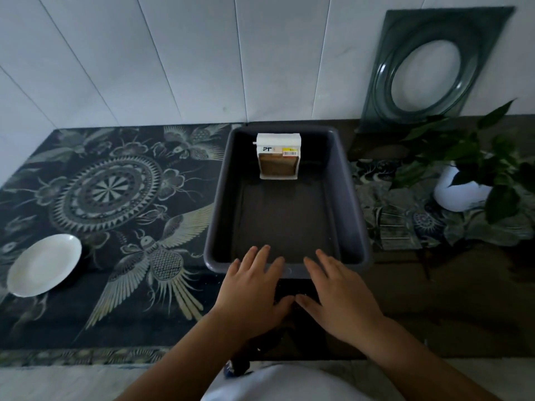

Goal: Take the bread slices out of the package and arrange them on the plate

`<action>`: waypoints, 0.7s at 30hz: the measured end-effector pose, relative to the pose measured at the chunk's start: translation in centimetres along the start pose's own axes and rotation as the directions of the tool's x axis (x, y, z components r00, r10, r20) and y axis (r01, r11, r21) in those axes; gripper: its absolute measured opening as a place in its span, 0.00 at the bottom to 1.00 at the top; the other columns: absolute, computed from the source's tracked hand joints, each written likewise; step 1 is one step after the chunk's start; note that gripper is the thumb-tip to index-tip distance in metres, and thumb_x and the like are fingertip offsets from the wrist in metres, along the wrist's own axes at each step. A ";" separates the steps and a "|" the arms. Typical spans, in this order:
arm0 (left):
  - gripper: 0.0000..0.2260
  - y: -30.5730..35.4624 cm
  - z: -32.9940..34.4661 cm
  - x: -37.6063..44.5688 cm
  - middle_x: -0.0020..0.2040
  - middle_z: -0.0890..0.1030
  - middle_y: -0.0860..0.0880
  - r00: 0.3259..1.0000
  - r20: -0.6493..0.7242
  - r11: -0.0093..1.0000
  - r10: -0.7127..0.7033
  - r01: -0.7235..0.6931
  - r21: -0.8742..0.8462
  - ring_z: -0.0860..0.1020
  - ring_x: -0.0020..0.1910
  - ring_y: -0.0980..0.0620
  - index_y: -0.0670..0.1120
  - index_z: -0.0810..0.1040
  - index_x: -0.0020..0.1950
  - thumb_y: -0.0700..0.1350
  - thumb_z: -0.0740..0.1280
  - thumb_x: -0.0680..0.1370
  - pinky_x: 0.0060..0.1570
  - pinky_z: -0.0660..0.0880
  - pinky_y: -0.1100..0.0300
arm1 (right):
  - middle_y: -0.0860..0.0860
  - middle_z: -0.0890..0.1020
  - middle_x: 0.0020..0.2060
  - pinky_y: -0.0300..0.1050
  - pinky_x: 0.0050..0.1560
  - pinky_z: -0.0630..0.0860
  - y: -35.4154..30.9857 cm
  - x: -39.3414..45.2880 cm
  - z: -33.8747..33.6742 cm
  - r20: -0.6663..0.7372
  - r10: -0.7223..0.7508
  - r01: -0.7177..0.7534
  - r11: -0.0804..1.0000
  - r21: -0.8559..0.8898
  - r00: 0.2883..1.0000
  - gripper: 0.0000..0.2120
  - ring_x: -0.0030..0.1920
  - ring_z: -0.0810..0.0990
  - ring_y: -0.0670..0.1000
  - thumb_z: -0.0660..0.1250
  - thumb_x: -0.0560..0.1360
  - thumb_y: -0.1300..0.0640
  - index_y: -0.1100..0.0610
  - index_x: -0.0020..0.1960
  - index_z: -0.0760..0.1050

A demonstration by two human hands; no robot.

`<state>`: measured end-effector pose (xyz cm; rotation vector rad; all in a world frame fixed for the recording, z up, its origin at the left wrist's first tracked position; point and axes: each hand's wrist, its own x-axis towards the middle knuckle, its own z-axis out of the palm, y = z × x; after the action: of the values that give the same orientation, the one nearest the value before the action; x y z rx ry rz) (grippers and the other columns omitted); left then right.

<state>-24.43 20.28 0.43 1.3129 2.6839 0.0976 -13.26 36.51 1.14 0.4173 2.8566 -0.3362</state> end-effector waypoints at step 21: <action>0.35 -6.0 -1.7 9.6 0.79 0.56 0.44 0.998 0.046 0.998 0.041 -0.039 -0.043 0.53 0.77 0.42 0.55 0.55 0.75 0.71 0.52 0.72 0.71 0.57 0.40 | 0.54 0.53 0.81 0.56 0.75 0.61 0.8 11.2 -2.4 -0.012 0.021 -0.020 0.999 0.031 1.000 0.39 0.78 0.55 0.56 0.53 0.76 0.30 0.50 0.80 0.51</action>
<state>-35.23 24.20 0.27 1.3398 2.6030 0.1251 -23.89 40.68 0.34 0.4558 2.8599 -0.3758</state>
